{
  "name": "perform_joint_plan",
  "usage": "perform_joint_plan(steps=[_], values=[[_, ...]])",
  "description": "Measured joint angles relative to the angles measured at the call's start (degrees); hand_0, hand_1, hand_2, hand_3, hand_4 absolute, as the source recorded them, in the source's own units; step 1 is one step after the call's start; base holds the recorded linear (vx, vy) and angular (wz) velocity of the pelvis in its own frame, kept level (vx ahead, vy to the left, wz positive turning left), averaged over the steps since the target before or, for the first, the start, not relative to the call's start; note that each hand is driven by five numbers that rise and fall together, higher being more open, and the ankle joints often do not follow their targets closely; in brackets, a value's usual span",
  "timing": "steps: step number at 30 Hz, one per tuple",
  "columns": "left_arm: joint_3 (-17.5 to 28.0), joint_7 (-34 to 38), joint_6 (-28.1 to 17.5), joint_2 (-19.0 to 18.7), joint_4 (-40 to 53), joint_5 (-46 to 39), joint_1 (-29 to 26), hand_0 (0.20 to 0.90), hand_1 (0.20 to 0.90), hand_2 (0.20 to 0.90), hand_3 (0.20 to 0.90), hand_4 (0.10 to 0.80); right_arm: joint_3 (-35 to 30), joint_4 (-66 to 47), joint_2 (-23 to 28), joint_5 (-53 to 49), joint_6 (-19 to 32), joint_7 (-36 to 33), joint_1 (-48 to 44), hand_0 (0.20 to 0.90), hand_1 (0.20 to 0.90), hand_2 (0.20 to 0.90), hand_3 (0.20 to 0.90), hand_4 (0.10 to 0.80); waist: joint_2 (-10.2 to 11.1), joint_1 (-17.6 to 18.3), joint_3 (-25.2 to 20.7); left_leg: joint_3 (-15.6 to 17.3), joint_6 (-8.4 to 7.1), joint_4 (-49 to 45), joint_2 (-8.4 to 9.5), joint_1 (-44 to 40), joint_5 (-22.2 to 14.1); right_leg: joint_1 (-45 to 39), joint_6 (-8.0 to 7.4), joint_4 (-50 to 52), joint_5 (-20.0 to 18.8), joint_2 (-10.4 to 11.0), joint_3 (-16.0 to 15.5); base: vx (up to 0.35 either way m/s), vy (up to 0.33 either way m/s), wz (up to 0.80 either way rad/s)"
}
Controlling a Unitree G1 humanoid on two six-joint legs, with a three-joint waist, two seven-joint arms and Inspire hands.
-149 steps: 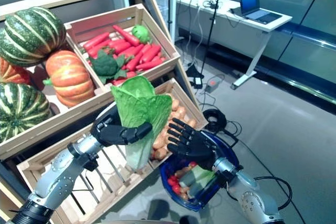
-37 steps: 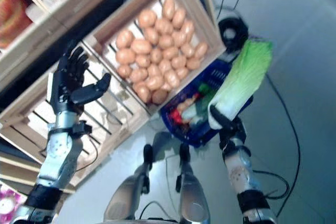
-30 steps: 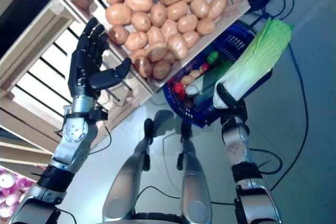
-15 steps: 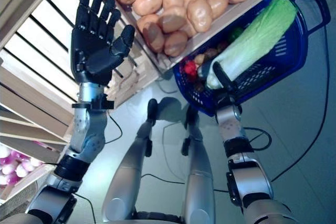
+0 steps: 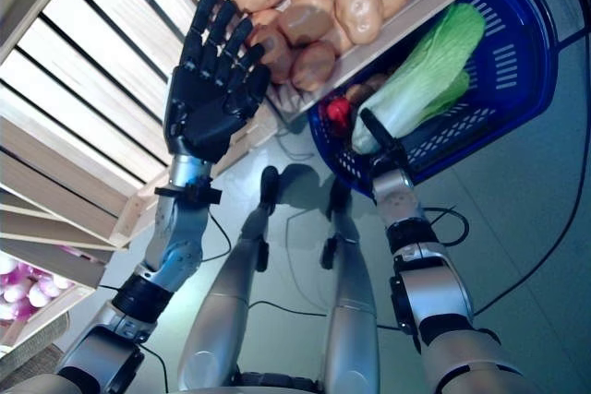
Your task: Put vegetables into the basket
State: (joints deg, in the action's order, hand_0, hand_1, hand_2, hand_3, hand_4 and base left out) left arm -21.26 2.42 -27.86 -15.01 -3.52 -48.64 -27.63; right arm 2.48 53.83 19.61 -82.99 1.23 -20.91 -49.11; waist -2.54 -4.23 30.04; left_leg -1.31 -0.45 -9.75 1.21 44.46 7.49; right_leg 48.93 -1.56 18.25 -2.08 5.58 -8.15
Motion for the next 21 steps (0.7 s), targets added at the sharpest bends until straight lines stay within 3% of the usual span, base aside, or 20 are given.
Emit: perform_joint_plan(steps=[8,13,17,21], values=[[-0.83,-3.39,0.01,-0.14,-0.59,-3.91,0.31,0.9,0.9,0.9,0.9,0.8,-2.28,-0.02,-1.98,-5.89,6.58,-2.92,0.73,0.9,0.9,0.9,0.9,0.8,0.0,0.08,0.0,0.03,-0.02,-0.04,-0.09,-2.3,-0.01,-2.27,0.06,-0.03,0.02,-0.15,0.05,0.0,-0.013,0.0],[-0.99,-8.19,2.38,-2.55,-1.18,-1.42,1.35,0.9,0.9,0.9,0.9,0.8,-2.1,-2.42,-4.95,-4.07,12.12,-3.97,5.84,0.9,0.9,0.9,0.9,0.8,-0.01,0.14,0.0,0.4,-0.03,2.18,-0.33,-11.83,-0.18,-11.51,-0.08,-1.9,0.1,-0.22,0.12,0.051,0.022,-0.05],[-1.25,-14.05,9.05,-7.12,1.17,-1.94,2.3,0.9,0.9,0.9,0.9,0.8,-1.54,-7.94,-6.56,3.47,13.06,-5.84,12.53,0.9,0.9,0.9,0.9,0.8,-0.01,0.47,-0.1,0.73,0.34,4.36,-0.86,-19.49,-0.64,-19.33,-0.54,-5.11,0.23,-0.45,0.26,0.115,0.055,-0.1],[-1.98,-21.12,19.93,-9.69,4.73,-3.21,6.59,0.9,0.9,0.9,0.9,0.8,1.99,-10.77,-6.04,22.28,12.58,-7.99,20.71,0.9,0.9,0.9,0.9,0.8,-0.05,1.33,-0.51,2.51,0.96,6.53,-0.89,-26.15,-1.11,-26.28,-1.53,-9.03,-0.71,-0.77,1.62,0.204,0.059,-0.18]])
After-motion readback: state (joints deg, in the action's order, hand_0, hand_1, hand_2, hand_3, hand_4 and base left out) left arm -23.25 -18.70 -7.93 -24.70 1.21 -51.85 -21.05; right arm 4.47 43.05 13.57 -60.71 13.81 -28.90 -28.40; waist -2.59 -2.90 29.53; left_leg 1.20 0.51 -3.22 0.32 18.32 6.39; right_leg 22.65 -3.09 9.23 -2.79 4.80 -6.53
